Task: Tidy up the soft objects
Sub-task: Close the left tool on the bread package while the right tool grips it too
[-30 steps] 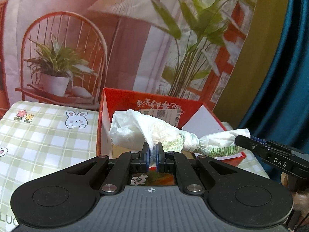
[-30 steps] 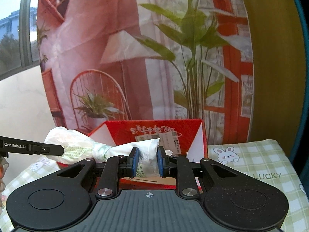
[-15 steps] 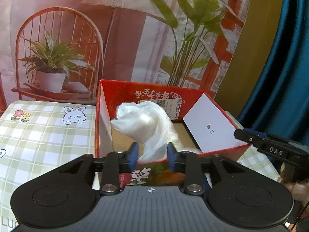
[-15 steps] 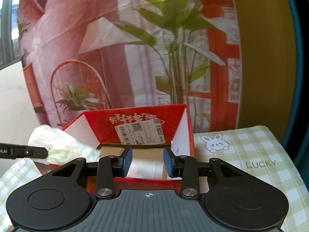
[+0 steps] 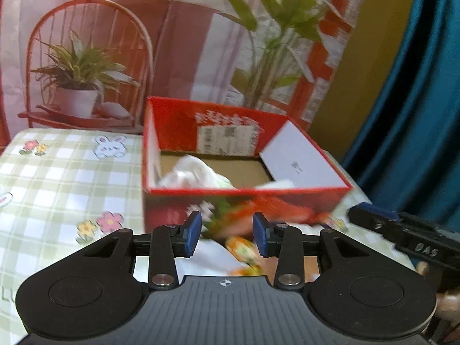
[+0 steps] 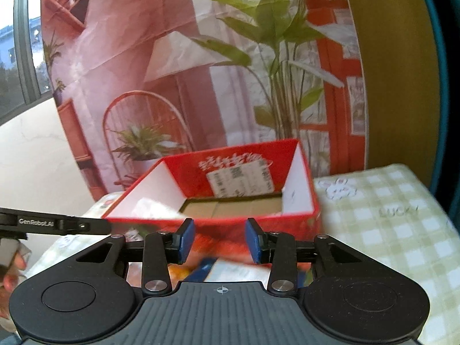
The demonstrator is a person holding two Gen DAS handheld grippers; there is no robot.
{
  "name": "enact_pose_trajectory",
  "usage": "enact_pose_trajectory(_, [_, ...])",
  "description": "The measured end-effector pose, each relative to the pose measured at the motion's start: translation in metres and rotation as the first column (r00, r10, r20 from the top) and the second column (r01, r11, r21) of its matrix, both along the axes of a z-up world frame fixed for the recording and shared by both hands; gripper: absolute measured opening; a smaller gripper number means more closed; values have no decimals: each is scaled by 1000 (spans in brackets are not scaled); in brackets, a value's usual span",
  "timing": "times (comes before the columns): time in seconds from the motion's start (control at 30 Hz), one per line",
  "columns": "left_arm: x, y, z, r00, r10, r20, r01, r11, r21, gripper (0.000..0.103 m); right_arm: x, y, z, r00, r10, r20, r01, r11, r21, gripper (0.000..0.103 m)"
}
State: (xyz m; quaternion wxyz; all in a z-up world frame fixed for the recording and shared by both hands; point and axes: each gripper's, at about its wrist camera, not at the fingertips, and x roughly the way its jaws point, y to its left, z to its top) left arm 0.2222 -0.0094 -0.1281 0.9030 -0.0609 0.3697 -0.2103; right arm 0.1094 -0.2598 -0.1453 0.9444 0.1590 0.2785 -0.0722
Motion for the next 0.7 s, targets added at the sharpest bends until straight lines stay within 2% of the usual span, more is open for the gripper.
enact_pose_trajectory(0.33, [-43, -7, -17, 996, -39, -77, 31, 994, -101, 40, -36, 36, -8, 998, 46, -38, -44, 997, 65, 48])
enact_pose_trajectory(0.4, [-49, -7, -21, 996, -38, -86, 28, 993, -116, 40, -41, 41, -8, 998, 54, -45, -52, 997, 65, 54])
enact_pose_trajectory(0.7, [-59, -15, -37, 991, -68, -118, 53, 991, -126, 39, -48, 52, -18, 990, 107, -95, -102, 993, 54, 57])
